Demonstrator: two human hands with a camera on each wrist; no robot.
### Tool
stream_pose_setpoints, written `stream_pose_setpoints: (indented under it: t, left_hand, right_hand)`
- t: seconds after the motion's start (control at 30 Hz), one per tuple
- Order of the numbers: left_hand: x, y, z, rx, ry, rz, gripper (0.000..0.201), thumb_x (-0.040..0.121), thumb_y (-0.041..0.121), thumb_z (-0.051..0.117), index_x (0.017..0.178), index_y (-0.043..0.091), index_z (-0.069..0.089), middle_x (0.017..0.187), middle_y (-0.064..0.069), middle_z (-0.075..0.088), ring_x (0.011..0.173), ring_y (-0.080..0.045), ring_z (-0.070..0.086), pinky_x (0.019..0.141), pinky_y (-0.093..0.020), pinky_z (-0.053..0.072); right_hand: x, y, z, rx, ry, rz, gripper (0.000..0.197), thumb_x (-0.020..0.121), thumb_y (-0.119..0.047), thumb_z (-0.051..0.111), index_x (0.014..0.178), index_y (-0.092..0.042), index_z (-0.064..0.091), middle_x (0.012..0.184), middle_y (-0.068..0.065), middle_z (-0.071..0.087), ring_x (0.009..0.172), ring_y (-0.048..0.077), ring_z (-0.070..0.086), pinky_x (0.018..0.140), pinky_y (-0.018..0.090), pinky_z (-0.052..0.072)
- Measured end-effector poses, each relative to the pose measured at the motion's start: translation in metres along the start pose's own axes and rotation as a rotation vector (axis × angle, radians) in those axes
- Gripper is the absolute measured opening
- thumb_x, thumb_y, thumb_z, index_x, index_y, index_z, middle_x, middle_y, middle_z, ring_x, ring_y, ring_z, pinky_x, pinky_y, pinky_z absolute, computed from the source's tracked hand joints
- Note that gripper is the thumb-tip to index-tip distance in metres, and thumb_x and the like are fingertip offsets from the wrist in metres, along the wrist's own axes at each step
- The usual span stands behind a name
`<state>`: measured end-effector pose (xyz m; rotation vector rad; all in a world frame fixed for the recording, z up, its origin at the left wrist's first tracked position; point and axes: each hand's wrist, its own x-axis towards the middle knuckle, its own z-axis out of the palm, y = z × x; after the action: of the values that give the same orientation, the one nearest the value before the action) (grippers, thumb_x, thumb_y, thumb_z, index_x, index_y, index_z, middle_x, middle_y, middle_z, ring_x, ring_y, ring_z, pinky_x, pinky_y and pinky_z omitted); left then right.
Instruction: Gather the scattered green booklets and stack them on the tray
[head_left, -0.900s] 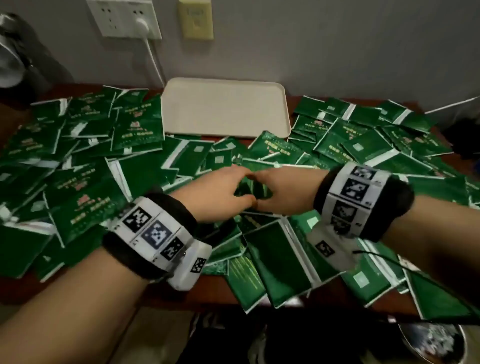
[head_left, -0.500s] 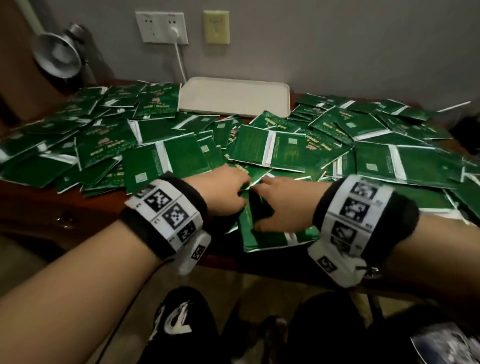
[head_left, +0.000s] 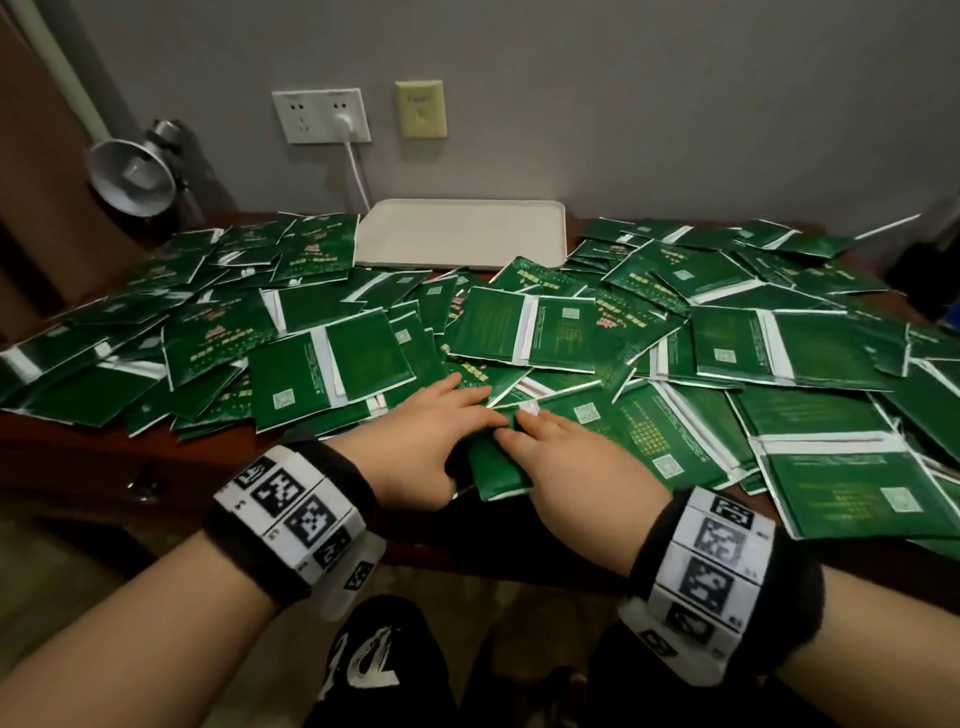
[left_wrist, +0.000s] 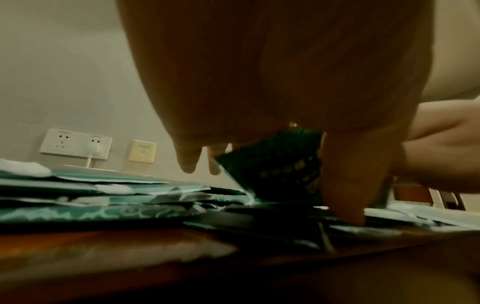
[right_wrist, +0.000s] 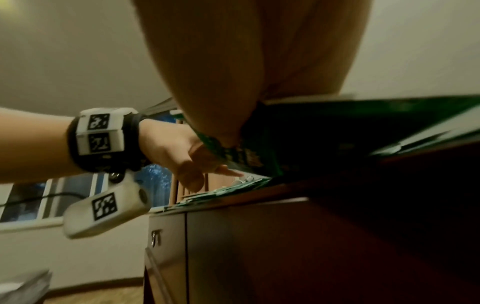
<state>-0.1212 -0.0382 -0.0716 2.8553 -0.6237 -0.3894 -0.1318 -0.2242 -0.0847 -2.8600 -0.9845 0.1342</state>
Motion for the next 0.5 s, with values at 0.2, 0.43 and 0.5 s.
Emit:
stream_pose_setpoints:
  t: [0.2, 0.43, 0.5]
  left_hand:
    - [-0.012, -0.009, -0.019, -0.082, 0.339, 0.073, 0.052, 0.061, 0.016, 0.041, 0.105, 0.022, 0.070, 0.118, 0.002, 0.066, 0.130, -0.021, 0.047, 0.113, -0.032, 0.027]
    - [-0.027, -0.001, -0.040, 0.314, 0.339, -0.144, 0.045, 0.082, 0.022, 0.051, 0.126, 0.034, 0.054, 0.093, 0.005, 0.063, 0.095, -0.021, 0.056, 0.084, -0.031, 0.035]
    - [-0.018, -0.002, -0.041, 0.337, 0.317, -0.195, 0.044, 0.084, 0.025, 0.048, 0.128, 0.029, 0.049, 0.094, 0.002, 0.064, 0.094, -0.023, 0.057, 0.081, -0.033, 0.036]
  right_hand:
    - [0.007, 0.006, -0.009, 0.173, 0.076, -0.154, 0.065, 0.096, -0.034, 0.052, 0.151, -0.038, 0.018, 0.157, -0.004, 0.022, 0.146, 0.019, 0.015, 0.118, 0.030, 0.015]
    - [0.028, 0.031, -0.051, 0.040, -0.143, 0.033, 0.076, 0.088, -0.032, 0.058, 0.152, -0.024, 0.019, 0.158, 0.003, 0.021, 0.143, 0.022, 0.025, 0.116, 0.040, 0.029]
    - [0.050, 0.043, -0.058, -0.030, -0.160, 0.125, 0.071, 0.088, -0.034, 0.058, 0.150, -0.020, 0.025, 0.151, 0.006, 0.036, 0.134, 0.025, 0.041, 0.107, 0.043, 0.041]
